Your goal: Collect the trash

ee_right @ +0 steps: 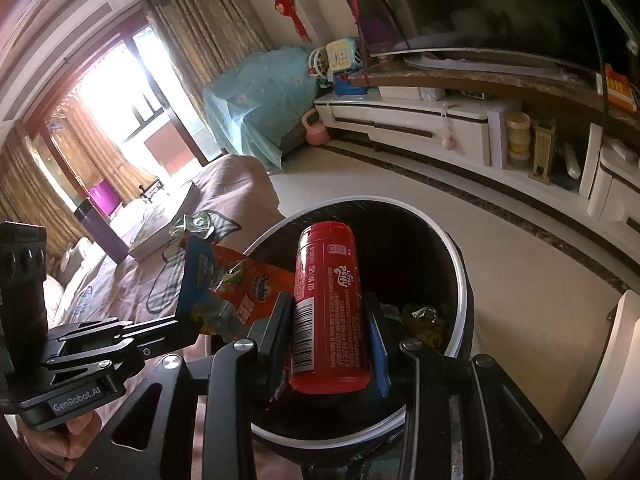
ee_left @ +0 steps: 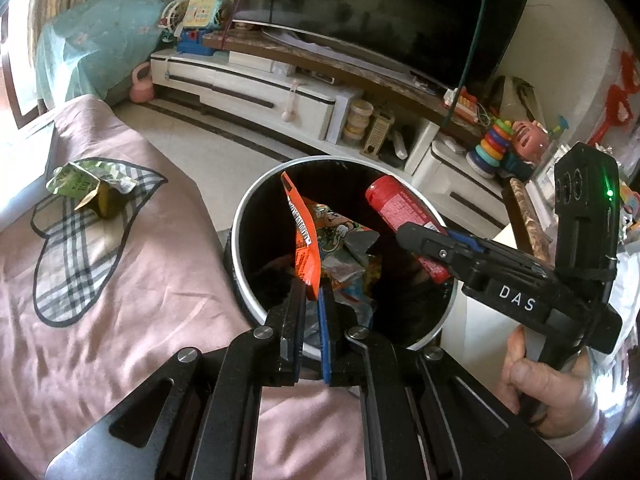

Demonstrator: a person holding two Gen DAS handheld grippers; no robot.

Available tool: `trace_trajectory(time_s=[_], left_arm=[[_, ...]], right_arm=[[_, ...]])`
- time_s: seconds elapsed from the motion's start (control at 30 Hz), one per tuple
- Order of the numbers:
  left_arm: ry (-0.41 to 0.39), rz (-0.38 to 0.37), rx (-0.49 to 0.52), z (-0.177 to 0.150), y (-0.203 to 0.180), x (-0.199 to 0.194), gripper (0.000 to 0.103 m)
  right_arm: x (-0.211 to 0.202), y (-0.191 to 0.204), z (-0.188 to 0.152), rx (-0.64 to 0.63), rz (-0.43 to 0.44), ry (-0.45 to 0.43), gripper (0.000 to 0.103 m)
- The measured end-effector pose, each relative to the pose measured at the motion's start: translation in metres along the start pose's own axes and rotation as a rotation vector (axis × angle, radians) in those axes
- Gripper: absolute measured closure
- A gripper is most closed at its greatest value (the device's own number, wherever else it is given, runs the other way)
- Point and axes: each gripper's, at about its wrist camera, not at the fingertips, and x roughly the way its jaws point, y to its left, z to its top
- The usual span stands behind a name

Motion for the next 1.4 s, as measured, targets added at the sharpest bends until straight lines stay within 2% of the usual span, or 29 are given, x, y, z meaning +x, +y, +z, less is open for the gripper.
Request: trace_trajectory(time_s=[0.03,0.1,0.17,0.23,0.3,0.37,0.63,0.73,0.93,1.03,1.23,1.4], left_arm=[[0.002,0.000,-0.002,0.001,0.001,0.000,0.093],[-0.005,0.001,-0.011,0.001,0.002,-0.002,0.073],[-0.026,0.010,-0.015,0.000,0.004,-0.007,0.063],[-0.042,0.013,-0.015,-0.002,0.006,-0.014,0.062],[-0.054,0.017,-0.022,-0.005,0.009,-0.021,0.056],[-0.073,0.024,-0.029,-0.008,0.012,-0.029,0.054],[-0.141,0.059,-0.101,-0.043,0.031,-0.069,0.034],[-0.171,0.090,-0.118,-0.060,0.036,-0.086,0.028],[-0.228,0.139,-0.145,-0.094,0.044,-0.119,0.023],[-0.274,0.191,-0.132,-0.112,0.042,-0.137,0.021],[-0.363,0.239,-0.131,-0.136,0.041,-0.169,0.016],[-0.442,0.256,-0.113,-0.149,0.035,-0.192,0.004]], right_arm=[[0.001,-0.001,0.001,0.004,0.001,0.001,0.066],[0.001,-0.004,0.002,0.021,0.008,0.001,0.064],[-0.001,-0.005,0.002,0.028,0.008,-0.007,0.062],[-0.005,-0.002,0.002,0.030,0.011,-0.021,0.057],[-0.011,0.000,0.000,0.029,0.009,-0.035,0.054],[-0.016,0.002,-0.001,0.028,0.007,-0.047,0.049],[-0.047,0.023,-0.015,0.039,0.013,-0.123,0.010],[-0.057,0.034,-0.025,0.043,0.014,-0.139,0.005],[-0.081,0.057,-0.052,0.083,0.019,-0.198,0.002],[-0.090,0.068,-0.064,0.081,0.025,-0.219,0.001],[-0.104,0.078,-0.082,0.110,0.019,-0.248,0.001],[-0.124,0.096,-0.091,0.049,-0.030,-0.299,0.001]])
